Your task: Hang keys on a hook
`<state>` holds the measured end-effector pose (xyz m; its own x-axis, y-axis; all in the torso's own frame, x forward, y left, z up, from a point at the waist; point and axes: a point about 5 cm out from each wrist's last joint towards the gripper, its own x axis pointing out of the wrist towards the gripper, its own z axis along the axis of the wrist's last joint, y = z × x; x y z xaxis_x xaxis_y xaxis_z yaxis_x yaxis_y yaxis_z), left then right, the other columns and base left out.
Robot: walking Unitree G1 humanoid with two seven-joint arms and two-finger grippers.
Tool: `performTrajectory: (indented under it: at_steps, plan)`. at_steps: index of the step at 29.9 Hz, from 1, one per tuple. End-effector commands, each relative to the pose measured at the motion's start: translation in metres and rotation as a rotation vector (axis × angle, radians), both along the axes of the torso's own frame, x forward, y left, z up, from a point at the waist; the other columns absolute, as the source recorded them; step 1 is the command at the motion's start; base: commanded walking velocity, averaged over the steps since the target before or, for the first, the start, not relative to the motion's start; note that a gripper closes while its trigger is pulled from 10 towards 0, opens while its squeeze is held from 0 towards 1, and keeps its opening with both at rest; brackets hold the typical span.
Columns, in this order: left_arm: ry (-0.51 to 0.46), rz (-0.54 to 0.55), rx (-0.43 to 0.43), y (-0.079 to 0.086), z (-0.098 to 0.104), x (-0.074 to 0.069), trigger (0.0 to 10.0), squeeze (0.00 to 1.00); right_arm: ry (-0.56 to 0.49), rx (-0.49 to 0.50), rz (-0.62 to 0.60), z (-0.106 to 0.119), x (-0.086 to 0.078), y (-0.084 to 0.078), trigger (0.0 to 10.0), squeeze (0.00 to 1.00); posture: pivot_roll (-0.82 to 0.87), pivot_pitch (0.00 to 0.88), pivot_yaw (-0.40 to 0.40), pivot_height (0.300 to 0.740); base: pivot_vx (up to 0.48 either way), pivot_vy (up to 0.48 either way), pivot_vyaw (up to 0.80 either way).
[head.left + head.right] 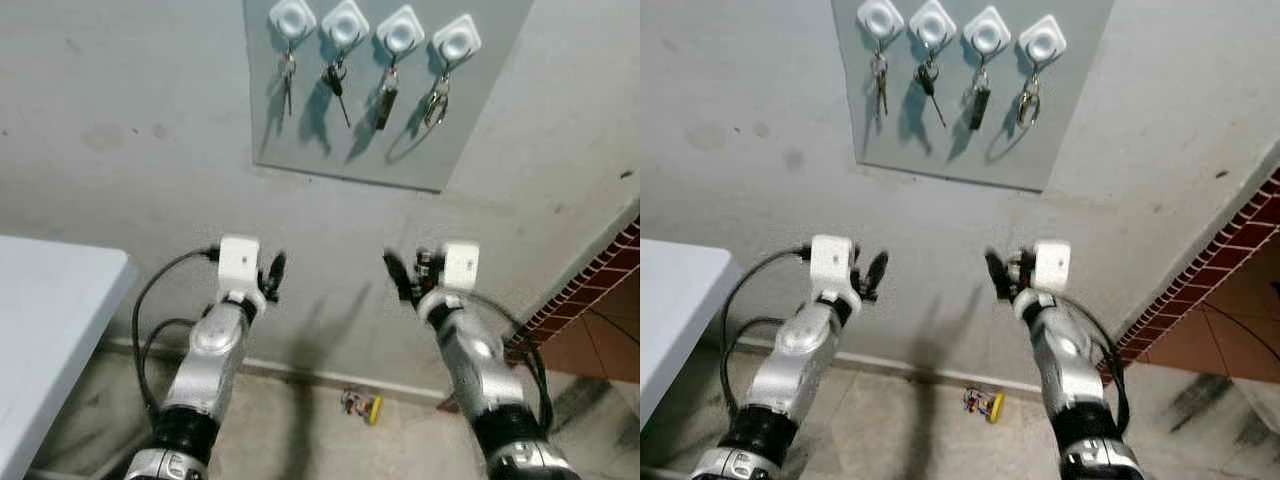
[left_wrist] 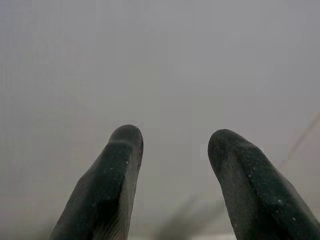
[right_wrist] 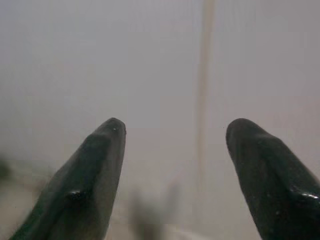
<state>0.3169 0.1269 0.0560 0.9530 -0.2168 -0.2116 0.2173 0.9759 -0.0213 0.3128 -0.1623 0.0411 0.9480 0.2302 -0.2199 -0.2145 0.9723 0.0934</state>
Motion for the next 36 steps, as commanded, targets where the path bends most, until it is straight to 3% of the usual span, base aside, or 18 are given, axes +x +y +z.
performTrajectory:
  at_steps: [1,2,4,6,8,9,10,11,14,15,18,22,23,30,36]
  plan:
    - [0.057,0.001,-0.032,0.000,-0.016,-0.007,10.0,0.00,0.054,-0.049,0.011,-0.016,-0.010,0.000,10.0,1.00,0.02,0.046,-0.041,0.740,0.000,0.000,0.00]
    - [0.123,0.007,-0.024,0.002,-0.032,-0.015,10.0,0.00,0.113,-0.081,0.010,-0.031,-0.020,-0.001,10.0,1.00,0.02,0.044,-0.037,0.740,0.000,0.000,0.00]
    - [0.160,-0.042,0.054,0.000,-0.047,-0.027,10.0,0.00,0.187,-0.096,0.001,-0.046,-0.033,-0.003,10.0,1.00,0.01,0.038,-0.038,0.740,0.000,0.000,0.00]
    - [0.277,0.018,-0.016,0.003,-0.069,-0.041,10.0,0.00,0.258,-0.162,0.003,-0.063,-0.049,-0.005,10.0,1.00,0.01,0.031,-0.033,0.740,0.000,0.000,0.00]
    - [0.309,-0.010,0.031,0.002,-0.079,-0.051,10.0,0.00,0.301,-0.213,0.013,-0.073,-0.059,-0.005,10.0,1.00,0.01,0.026,-0.026,0.740,0.000,0.000,0.00]
    - [0.378,-0.005,0.062,0.004,-0.093,-0.065,10.0,0.00,0.359,-0.230,0.012,-0.083,-0.070,-0.006,10.0,0.80,0.00,0.019,-0.022,0.740,0.000,0.000,0.00]
    - [0.378,-0.005,0.062,0.004,-0.093,-0.065,10.0,0.00,0.359,-0.230,0.012,-0.083,-0.070,-0.006,10.0,0.80,0.00,0.019,-0.022,0.740,0.000,0.000,0.00]
    - [0.436,0.035,0.030,0.006,-0.102,-0.074,10.0,0.00,0.398,-0.263,0.017,-0.091,-0.079,-0.007,10.0,0.00,-0.01,0.019,-0.016,0.740,0.000,0.000,0.00]
    - [0.464,0.019,0.053,0.007,-0.108,-0.083,10.0,0.00,0.448,-0.245,-0.010,-0.098,-0.089,-0.009,10.0,0.00,-0.02,0.008,-0.004,0.740,0.000,0.000,0.00]
    - [0.505,0.029,0.074,0.010,-0.115,-0.092,10.0,0.00,0.501,-0.243,-0.034,-0.106,-0.100,-0.012,10.0,0.00,-0.02,0.006,0.004,0.740,0.000,0.000,0.00]
    - [0.539,0.067,0.054,0.016,-0.121,-0.100,10.0,0.00,0.553,-0.253,-0.051,-0.114,-0.113,-0.015,10.0,0.00,-0.03,0.000,0.019,0.740,0.000,0.000,0.00]
    - [0.571,0.078,0.075,0.022,-0.126,-0.108,10.0,0.00,0.583,-0.246,-0.075,-0.118,-0.121,-0.018,10.0,0.00,-0.04,0.000,0.025,0.740,0.000,0.000,0.00]
    - [0.605,0.089,0.097,0.029,-0.131,-0.116,10.0,0.00,0.608,-0.237,-0.084,-0.121,-0.127,-0.019,10.0,0.00,-0.05,0.000,0.035,0.740,0.000,0.000,0.00]
    - [0.648,0.097,0.113,0.039,-0.137,-0.129,10.0,0.00,0.665,-0.238,-0.075,-0.129,-0.142,-0.015,10.0,0.00,-0.08,0.000,0.072,0.740,0.000,0.000,0.00]
    - [0.652,0.067,0.134,0.041,-0.138,-0.132,10.0,0.00,0.672,-0.238,-0.063,-0.131,-0.144,-0.009,10.0,0.00,-0.09,0.000,0.100,0.740,0.000,0.000,0.00]
